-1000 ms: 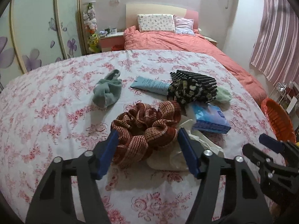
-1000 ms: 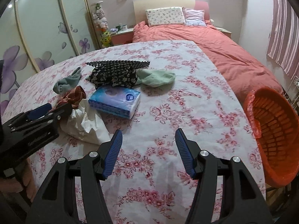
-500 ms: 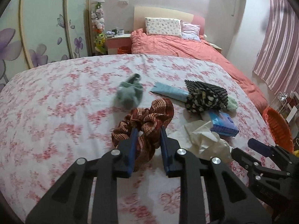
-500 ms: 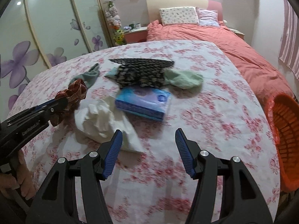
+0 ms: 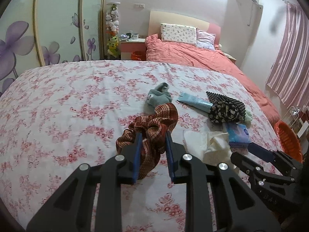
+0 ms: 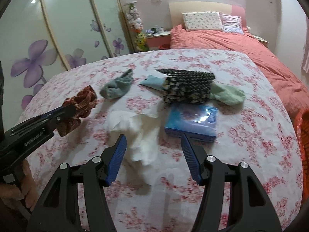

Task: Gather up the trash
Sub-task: 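Close the right tool on the white tissue while the left tool holds the scrunchie, then carry scrunchie and tissue over the orange basket and open both tools, then grasp the grey-green sock with the left tool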

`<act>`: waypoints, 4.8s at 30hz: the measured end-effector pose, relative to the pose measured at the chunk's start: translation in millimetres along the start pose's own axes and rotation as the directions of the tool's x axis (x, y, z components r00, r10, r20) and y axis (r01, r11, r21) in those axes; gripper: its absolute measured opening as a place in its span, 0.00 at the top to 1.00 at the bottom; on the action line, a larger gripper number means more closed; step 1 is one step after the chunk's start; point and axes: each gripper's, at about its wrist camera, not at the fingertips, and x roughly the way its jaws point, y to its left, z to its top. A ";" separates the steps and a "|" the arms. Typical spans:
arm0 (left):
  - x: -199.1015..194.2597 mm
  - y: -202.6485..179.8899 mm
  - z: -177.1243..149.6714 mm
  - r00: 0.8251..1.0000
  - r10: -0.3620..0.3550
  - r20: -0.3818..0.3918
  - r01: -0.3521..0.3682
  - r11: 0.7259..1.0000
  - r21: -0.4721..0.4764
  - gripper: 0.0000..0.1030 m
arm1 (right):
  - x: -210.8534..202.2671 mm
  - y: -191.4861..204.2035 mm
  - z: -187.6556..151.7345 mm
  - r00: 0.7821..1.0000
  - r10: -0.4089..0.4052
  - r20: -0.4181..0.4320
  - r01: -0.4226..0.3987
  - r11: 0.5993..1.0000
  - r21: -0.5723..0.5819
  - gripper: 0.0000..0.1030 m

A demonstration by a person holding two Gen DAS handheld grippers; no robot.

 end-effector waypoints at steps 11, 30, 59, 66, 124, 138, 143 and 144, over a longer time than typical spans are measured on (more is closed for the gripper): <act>-3.3 13.3 -0.4 1.000 0.016 -0.003 -0.016 1.000 -0.023 0.77 | 23.8 26.5 0.9 0.998 0.013 -0.055 -0.016 0.998 -0.066 0.53; -34.1 -3.6 8.6 0.999 0.000 0.044 0.000 1.000 -0.014 0.77 | -41.6 11.5 13.5 0.994 0.030 0.109 -0.025 0.999 -0.039 0.93; -85.6 -117.8 20.4 0.979 -0.166 0.118 0.154 0.983 0.103 0.77 | -140.9 -87.2 0.7 0.905 -0.229 0.359 0.166 0.966 0.197 0.93; -84.7 -175.4 19.4 0.956 -0.276 0.100 0.258 0.952 0.164 0.77 | -155.8 -123.9 -10.8 0.877 -0.315 0.362 0.212 0.931 0.296 0.93; 23.6 -164.8 -6.0 1.000 -0.029 0.005 0.027 0.968 0.251 0.15 | -132.8 -208.2 -46.9 0.817 -0.546 0.184 0.448 0.803 0.394 0.08; 86.0 -41.4 45.3 0.986 0.160 -0.044 -0.159 0.987 0.041 0.16 | -93.7 -157.5 -37.4 0.865 -0.482 0.138 0.441 0.862 0.248 0.08; 118.5 -38.6 56.0 0.978 0.189 -0.085 -0.185 0.982 0.045 0.26 | -83.1 -149.2 -35.6 0.878 -0.463 0.120 0.432 0.875 0.220 0.08; 125.4 -37.3 57.9 0.977 0.192 -0.098 -0.189 0.981 0.042 0.28 | -81.0 -148.0 -36.2 0.879 -0.461 0.118 0.430 0.876 0.218 0.08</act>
